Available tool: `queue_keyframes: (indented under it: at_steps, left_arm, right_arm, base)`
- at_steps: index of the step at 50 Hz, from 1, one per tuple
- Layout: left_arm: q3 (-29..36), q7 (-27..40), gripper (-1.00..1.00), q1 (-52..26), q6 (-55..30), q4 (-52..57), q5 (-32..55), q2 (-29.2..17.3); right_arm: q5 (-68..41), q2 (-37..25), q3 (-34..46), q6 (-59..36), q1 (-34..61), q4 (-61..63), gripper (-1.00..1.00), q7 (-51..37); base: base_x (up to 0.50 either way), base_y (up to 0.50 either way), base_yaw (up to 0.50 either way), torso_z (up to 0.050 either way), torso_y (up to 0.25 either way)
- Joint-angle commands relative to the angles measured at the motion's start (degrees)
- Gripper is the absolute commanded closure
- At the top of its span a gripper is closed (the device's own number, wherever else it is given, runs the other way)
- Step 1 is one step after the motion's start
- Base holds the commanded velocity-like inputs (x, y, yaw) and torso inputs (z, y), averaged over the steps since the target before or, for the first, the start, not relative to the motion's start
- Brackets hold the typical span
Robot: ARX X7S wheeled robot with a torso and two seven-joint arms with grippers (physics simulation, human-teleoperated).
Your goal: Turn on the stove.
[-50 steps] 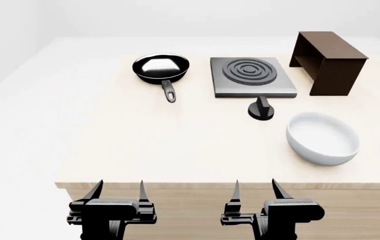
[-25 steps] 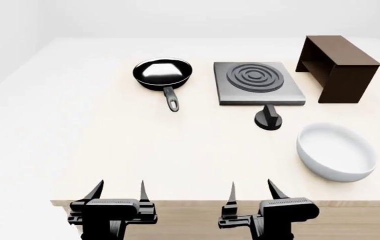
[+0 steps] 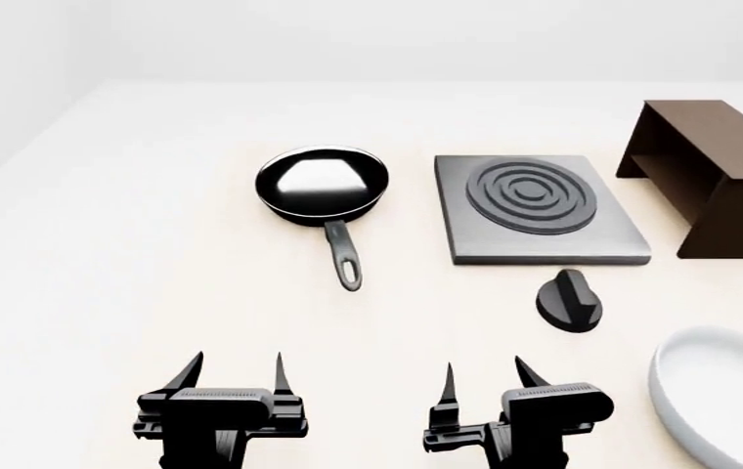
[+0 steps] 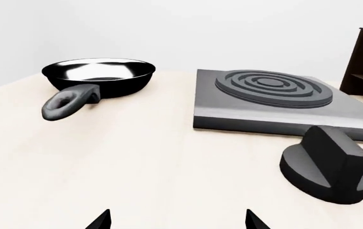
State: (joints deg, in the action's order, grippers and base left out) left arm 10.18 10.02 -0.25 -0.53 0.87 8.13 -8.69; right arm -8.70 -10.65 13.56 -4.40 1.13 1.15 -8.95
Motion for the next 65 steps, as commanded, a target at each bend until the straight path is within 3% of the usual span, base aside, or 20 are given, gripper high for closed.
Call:
queue_keyframes:
  at_steps: [1,35,47,65]
  left_arm:
    - [0.46,0.43,-1.00,-0.06,0.11,-0.09,0.33,-0.38]
    - [1.59,1.54,-1.00,-0.22,0.27,-0.04,1.32,-1.35]
    - [2.07,1.83,-1.00,-0.70,0.72,-0.80,1.52,-1.43]
    - [2.94,2.52,-1.00,-1.33,1.29,-1.92,1.67,-1.25]
  right_arm:
    - [-0.87,-0.26,0.13,-0.75,0.02,0.37,-1.00,-0.21]
    - [0.19,-0.51,0.74,2.08,0.50,-0.97,-1.00,-2.65]
    - [0.60,-0.37,0.73,2.84,0.95,-1.99,-1.00,-3.96]
    - [-3.49,-0.46,-1.33,-3.82,4.73,-2.87,-1.00,-4.81]
  base:
    - [0.50,0.04,0.00,0.000,0.000]
    - [0.49,0.04,0.00,0.000,0.001]
    - [0.00,0.00,0.00,0.000,0.000]
    - [0.00,0.00,0.00,0.000,0.000]
